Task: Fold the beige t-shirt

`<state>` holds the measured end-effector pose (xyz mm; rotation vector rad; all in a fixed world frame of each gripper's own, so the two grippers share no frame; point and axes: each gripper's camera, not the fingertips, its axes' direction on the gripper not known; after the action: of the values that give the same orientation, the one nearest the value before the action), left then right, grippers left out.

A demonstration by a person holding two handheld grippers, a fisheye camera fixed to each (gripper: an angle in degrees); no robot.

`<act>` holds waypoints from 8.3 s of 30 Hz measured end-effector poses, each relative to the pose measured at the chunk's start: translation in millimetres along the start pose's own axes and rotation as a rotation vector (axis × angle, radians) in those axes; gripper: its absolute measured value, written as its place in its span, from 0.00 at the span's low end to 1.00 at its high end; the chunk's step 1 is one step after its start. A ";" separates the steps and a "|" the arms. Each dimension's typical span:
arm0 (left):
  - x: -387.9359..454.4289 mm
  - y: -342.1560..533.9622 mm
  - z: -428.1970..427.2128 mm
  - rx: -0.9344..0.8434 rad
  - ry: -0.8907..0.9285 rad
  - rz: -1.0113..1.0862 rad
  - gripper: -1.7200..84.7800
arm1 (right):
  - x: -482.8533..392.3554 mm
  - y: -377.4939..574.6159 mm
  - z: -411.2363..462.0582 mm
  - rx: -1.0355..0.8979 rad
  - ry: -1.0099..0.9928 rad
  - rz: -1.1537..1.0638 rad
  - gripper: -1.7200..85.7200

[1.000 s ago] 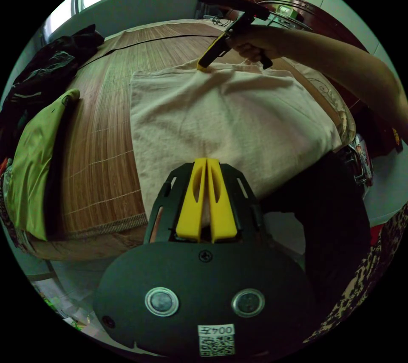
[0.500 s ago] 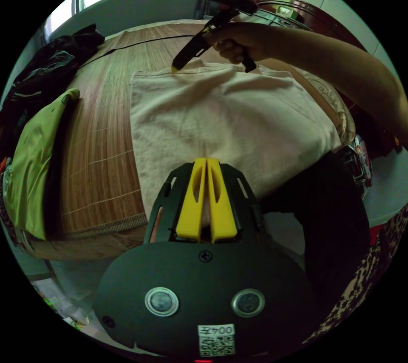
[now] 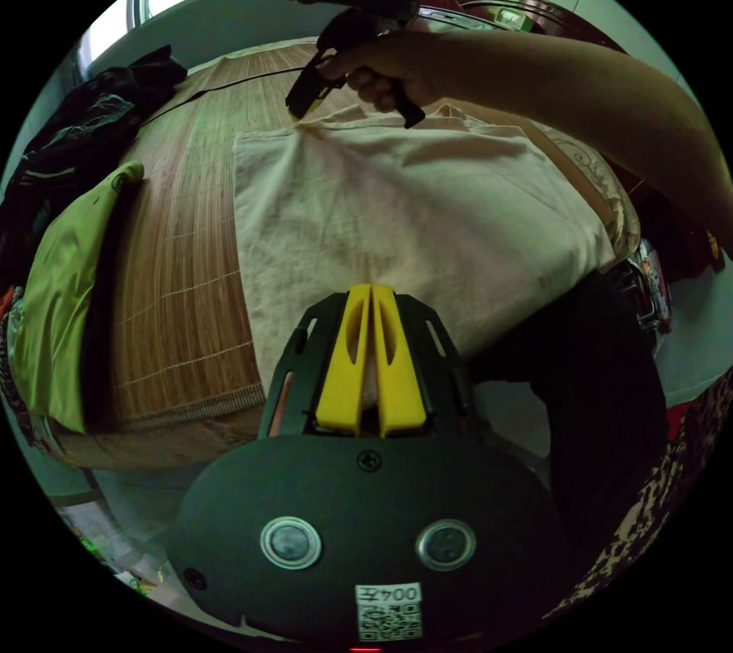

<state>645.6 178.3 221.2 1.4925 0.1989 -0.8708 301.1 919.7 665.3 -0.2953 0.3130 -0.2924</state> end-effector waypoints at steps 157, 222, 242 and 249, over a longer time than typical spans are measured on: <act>-276.2 267.0 -182.9 0.185 0.452 -0.491 0.04 | 279.8 797.5 -100.2 0.301 -0.640 1.101 0.11; -318.3 225.1 -260.0 0.249 0.546 -0.808 0.03 | 227.0 903.2 6.0 0.539 -0.975 1.456 0.05; 52.3 -59.5 -195.2 0.041 -0.169 -0.060 0.03 | 94.4 673.3 -69.7 0.112 0.115 0.769 0.01; 148.4 -89.6 -106.0 -0.060 -0.322 0.063 0.03 | 58.8 615.0 -27.6 -0.053 0.231 0.628 0.01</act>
<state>735.0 232.5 47.0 1.2764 -0.0590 -1.0311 489.3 1457.1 424.1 -0.2022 0.6225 0.3037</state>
